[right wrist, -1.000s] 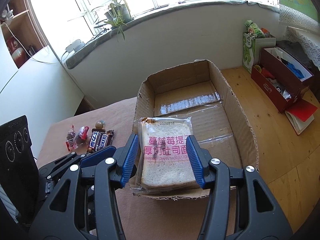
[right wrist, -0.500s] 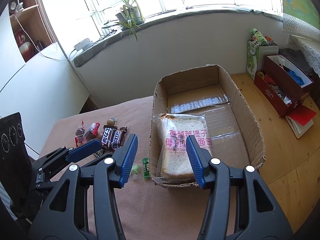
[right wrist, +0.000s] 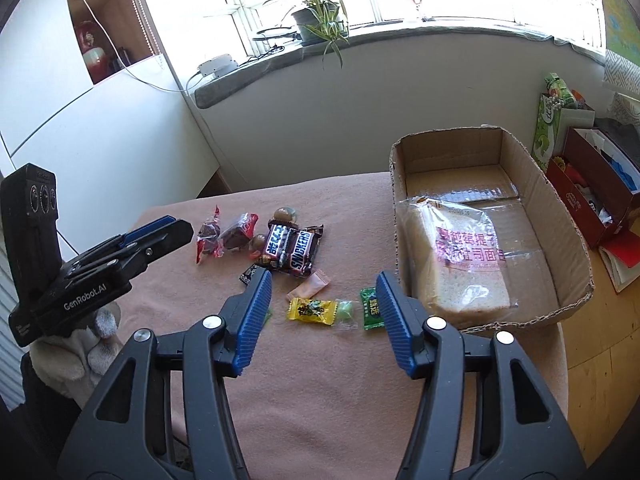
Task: Organize snacks
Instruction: 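Grasp the green candy with the right gripper while the left gripper grasps the red-wrapped snack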
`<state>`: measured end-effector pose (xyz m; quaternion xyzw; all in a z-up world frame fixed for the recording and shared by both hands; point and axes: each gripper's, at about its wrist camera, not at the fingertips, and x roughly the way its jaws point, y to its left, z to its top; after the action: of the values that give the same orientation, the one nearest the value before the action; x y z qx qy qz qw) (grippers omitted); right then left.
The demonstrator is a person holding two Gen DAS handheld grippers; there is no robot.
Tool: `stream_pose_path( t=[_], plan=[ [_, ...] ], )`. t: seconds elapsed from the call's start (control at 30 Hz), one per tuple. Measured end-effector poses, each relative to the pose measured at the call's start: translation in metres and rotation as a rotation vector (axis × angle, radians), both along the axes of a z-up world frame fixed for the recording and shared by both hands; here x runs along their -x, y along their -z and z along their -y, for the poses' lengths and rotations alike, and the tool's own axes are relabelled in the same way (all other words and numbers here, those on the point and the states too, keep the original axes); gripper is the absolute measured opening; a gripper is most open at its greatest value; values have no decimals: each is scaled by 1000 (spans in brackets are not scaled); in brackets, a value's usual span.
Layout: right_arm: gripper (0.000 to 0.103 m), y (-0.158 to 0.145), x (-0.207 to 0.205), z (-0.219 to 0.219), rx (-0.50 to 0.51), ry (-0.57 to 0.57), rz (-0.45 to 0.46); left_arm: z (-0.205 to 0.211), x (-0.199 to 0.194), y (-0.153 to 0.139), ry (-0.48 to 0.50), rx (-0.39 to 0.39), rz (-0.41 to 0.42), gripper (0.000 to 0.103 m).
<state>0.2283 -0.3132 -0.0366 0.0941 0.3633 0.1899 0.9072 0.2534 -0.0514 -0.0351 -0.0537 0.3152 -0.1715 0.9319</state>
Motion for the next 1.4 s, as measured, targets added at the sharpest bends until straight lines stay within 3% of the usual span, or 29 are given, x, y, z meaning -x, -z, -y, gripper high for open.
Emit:
stream_pose_path(
  t=[0.03,0.07,0.43,0.67,0.8,0.97,1.2,1.4],
  plan=[
    [73,1,2,-4,-3,-9,-1,-7,-1,1,-14,-8,-1,47],
    [75,3,4,-9,-2,-18,-3,-14,-3,1,-28,-10,-2,47],
    [75,37,-5,-77,42,-104,-80,-100,-37,26,-164,23,-81,47],
    [74,69,-19,-108,91,-127,-151,-109,-72,57,-151,47,-185,47],
    [64,81,-26,-119,125,-121,-180,-102,-81,73,-125,50,-233,47],
    [58,93,-34,-130,165,-122,-203,-102,-87,79,-126,58,-266,47],
    [55,96,-34,-158,339,-136,-149,-107,-96,96,-126,83,-304,47],
    [42,97,-25,-163,394,-157,-117,-102,-97,97,-114,66,-301,47]
  ],
)
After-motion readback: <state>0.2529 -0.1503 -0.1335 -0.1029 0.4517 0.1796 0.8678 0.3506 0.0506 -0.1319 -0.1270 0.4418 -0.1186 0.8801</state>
